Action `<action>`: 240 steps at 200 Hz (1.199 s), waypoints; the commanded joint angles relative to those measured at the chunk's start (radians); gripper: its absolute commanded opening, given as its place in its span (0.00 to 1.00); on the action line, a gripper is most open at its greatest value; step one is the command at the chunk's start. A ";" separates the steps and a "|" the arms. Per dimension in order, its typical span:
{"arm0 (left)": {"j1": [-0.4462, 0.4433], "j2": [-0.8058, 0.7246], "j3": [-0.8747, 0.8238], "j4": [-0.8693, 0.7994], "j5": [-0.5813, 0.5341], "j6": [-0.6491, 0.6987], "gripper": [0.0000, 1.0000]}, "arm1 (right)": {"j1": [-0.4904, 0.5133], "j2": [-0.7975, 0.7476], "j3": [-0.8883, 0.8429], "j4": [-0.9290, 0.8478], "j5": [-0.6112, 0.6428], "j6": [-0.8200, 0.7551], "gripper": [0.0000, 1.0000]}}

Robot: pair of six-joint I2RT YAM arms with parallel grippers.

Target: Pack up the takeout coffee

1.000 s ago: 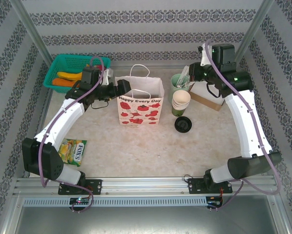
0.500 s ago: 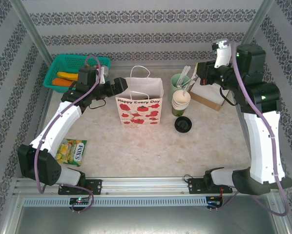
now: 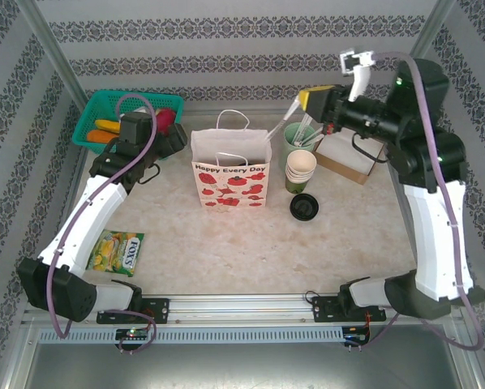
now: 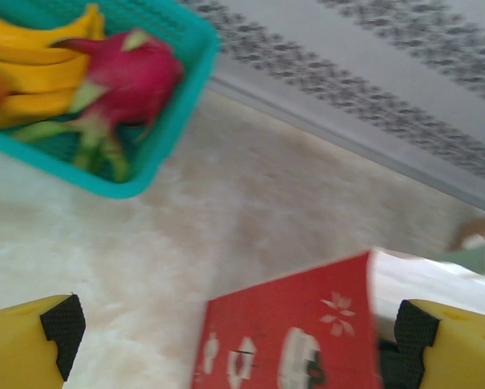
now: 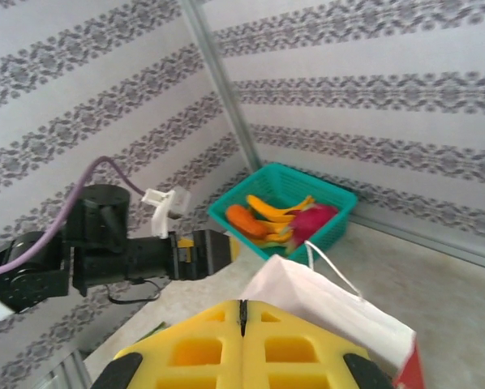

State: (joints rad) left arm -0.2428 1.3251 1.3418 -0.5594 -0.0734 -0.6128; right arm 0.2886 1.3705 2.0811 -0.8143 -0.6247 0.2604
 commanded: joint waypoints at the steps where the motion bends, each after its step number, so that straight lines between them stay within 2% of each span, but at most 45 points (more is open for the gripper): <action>1: -0.006 0.013 0.033 -0.107 -0.145 -0.052 0.99 | 0.052 0.043 -0.039 0.120 -0.051 0.026 0.00; 37: -0.005 0.023 0.017 -0.108 -0.136 -0.079 1.00 | 0.148 0.090 -0.195 0.309 0.034 0.030 0.00; 64: -0.004 0.039 0.016 -0.104 -0.107 -0.081 1.00 | 0.216 0.125 -0.342 0.549 0.075 0.079 0.00; 89: -0.004 0.052 0.016 -0.103 -0.083 -0.085 1.00 | 0.273 0.168 -0.413 0.652 0.148 0.035 0.00; 112: -0.003 0.065 0.016 -0.102 -0.059 -0.085 1.00 | 0.296 0.223 -0.450 0.717 0.149 0.033 0.00; 145: -0.003 0.084 0.017 -0.100 -0.025 -0.087 1.00 | 0.294 0.316 -0.455 0.721 0.115 0.012 0.00; 177: -0.003 0.089 0.009 -0.096 0.003 -0.091 1.00 | 0.287 0.375 -0.465 0.698 0.056 -0.074 0.00; 240: -0.003 0.093 0.013 -0.097 0.017 -0.091 1.00 | 0.275 0.430 -0.484 0.588 0.105 -0.267 0.00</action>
State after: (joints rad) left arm -0.2420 1.4075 1.3449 -0.6418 -0.0658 -0.6903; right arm 0.5777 1.7859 1.6070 -0.1814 -0.5350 0.1070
